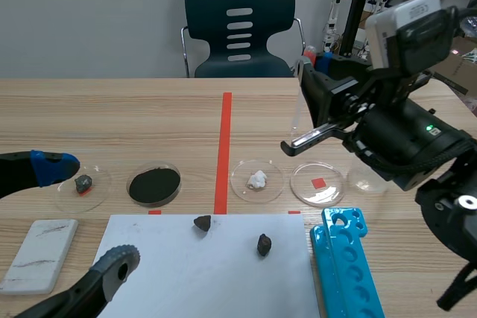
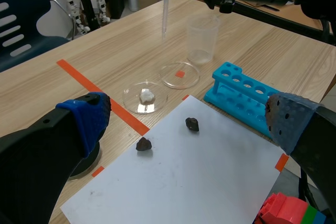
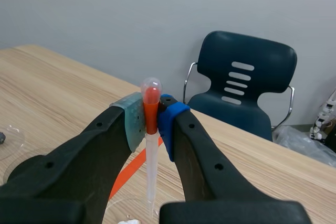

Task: Squeeze the dropper onto the mineral

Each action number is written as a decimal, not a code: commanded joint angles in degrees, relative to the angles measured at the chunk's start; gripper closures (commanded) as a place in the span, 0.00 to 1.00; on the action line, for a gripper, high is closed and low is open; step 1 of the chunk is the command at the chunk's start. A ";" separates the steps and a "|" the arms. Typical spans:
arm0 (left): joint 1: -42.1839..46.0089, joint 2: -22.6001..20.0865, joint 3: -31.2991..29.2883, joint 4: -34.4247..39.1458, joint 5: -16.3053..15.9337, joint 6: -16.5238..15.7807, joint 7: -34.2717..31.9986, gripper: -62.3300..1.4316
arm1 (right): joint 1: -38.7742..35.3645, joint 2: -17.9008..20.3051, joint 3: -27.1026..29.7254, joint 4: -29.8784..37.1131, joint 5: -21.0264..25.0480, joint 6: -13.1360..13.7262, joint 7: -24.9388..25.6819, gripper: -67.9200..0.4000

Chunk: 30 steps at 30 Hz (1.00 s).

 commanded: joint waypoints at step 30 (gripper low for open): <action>0.46 0.26 -0.09 0.33 -0.70 0.00 -0.74 0.01 | 14.47 -1.36 -11.08 -22.40 -2.60 -0.48 10.54 0.90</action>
